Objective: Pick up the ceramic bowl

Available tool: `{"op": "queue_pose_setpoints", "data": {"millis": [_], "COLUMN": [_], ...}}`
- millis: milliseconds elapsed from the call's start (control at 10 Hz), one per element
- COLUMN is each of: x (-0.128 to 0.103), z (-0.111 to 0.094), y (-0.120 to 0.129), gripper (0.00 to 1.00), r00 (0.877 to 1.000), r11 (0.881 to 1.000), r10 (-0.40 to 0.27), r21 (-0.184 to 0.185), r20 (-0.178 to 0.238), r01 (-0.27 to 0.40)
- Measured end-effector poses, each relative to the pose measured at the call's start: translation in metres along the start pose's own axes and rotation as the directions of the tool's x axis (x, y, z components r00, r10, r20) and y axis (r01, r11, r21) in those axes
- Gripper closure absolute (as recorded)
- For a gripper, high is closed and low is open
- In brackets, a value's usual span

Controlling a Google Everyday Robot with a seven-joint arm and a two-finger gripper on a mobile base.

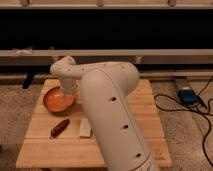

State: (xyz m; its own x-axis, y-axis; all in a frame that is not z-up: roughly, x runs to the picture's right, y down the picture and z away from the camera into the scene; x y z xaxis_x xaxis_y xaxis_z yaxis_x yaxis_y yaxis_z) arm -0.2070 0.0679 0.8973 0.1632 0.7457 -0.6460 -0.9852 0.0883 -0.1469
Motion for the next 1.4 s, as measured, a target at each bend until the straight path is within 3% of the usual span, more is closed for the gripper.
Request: {"op": "queue_pose_setpoints", "data": {"millis": [200, 300, 400, 600, 700, 900, 1400], "x": [-0.002, -0.001, 0.000, 0.004, 0.007, 0.011, 0.023], "z": [0.013, 0.018, 0.023, 0.024, 0.020, 0.010, -0.028], "y": [-0.004, -0.004, -0.004, -0.004, -0.001, 0.002, 0.014], "gripper": [0.36, 0.42, 0.53, 0.72, 0.84, 0.98, 1.00], "r00": [0.999, 0.998, 0.996, 0.994, 0.994, 0.995, 0.998], "r11": [1.000, 0.999, 0.999, 0.998, 0.997, 0.994, 0.983], "r10": [0.009, 0.008, -0.001, -0.013, -0.022, -0.031, -0.049], "r21": [-0.023, -0.036, -0.052, -0.066, -0.081, -0.104, -0.181], "r20": [-0.031, -0.056, -0.092, -0.113, -0.109, -0.096, -0.043], "r01": [-0.009, -0.010, -0.004, 0.006, 0.014, 0.021, 0.040]}}
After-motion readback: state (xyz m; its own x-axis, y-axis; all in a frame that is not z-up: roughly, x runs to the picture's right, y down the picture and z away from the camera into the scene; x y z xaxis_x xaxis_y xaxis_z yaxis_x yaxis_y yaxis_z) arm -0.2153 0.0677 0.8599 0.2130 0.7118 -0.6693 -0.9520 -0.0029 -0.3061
